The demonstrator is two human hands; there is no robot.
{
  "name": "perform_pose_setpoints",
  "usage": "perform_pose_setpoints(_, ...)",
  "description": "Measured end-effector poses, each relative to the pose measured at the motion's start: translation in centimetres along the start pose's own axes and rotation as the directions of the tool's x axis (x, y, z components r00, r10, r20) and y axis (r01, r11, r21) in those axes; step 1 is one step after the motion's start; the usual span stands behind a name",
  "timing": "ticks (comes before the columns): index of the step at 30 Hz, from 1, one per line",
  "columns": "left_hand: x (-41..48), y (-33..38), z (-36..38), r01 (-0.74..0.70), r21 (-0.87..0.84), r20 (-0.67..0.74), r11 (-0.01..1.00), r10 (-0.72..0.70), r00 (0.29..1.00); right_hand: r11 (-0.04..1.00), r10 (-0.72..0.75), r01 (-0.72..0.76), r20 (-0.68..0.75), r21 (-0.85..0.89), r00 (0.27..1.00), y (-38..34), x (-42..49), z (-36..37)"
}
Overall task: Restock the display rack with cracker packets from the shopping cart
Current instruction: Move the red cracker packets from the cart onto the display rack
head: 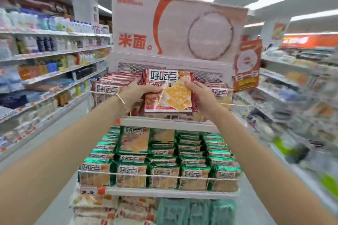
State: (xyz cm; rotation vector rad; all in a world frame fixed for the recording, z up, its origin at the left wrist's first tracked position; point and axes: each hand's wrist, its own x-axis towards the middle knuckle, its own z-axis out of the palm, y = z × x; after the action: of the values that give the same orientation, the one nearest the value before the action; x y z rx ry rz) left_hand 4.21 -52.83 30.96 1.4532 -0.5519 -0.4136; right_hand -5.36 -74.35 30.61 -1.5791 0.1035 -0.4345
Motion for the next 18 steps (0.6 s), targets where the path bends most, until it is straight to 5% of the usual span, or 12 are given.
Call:
perform_pose_setpoints(10,11.0,3.1,20.4,-0.327,0.372,0.125,0.869,0.303,0.945,0.99,-0.073,0.094,-0.185,0.106,0.98,-1.5,3.6,-21.1)
perform_pose_setpoints(18,17.8,1.4,25.0,-0.262,0.54,0.121,0.8,0.234,0.965,0.995,-0.002,0.01,-0.084,0.095,0.996,1.4,8.5,-27.9)
